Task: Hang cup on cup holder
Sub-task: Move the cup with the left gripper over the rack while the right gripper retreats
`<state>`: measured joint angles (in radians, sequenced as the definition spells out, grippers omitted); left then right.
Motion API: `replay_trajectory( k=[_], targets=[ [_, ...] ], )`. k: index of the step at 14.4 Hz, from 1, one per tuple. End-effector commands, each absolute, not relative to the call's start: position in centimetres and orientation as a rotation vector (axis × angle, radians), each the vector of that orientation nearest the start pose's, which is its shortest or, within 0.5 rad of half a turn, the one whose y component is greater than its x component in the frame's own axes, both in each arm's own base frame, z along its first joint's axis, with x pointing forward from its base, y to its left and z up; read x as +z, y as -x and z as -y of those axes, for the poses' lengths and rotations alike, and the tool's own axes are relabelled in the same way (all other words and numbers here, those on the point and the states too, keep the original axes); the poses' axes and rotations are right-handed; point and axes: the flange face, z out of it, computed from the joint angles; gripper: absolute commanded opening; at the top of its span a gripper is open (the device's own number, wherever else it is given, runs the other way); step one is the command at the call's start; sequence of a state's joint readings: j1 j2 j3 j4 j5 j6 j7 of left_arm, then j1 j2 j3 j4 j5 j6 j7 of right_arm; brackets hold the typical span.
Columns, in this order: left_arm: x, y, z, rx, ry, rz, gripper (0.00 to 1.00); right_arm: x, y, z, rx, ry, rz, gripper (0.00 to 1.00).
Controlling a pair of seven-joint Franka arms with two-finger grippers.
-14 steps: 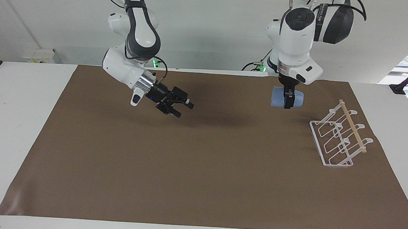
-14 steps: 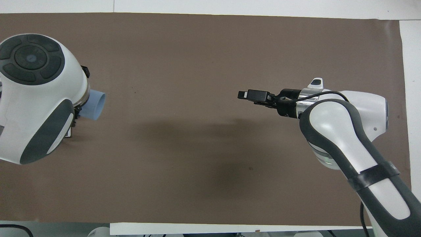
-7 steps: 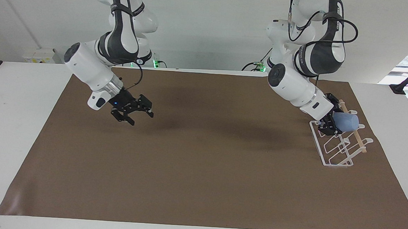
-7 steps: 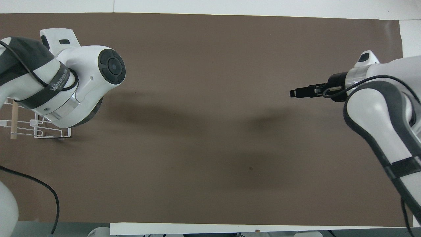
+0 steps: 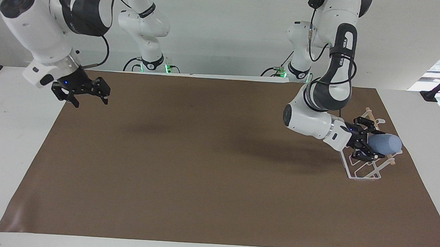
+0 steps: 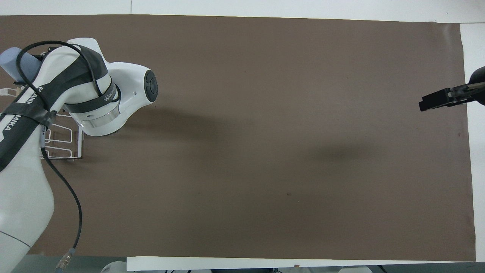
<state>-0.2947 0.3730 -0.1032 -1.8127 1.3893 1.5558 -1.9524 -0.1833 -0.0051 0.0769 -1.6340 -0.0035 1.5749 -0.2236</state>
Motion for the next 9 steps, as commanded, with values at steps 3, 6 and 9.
replay_trajectory(
  k=[3,6,9],
  targets=[
    [35.4,-60.4,11.4,-1.163,1.567,0.943,0.00,63.7,-53.1,7.1,0.246,3.173,0.004,0.99],
    [35.5,-60.3,11.2,-1.179,1.556,0.926,0.00,63.9,-52.6,4.2,0.287,3.167,0.075,0.99],
    [34.9,-59.9,10.2,-1.190,1.540,0.949,0.00,63.7,-52.5,3.9,0.311,3.169,0.050,0.99]
  ],
)
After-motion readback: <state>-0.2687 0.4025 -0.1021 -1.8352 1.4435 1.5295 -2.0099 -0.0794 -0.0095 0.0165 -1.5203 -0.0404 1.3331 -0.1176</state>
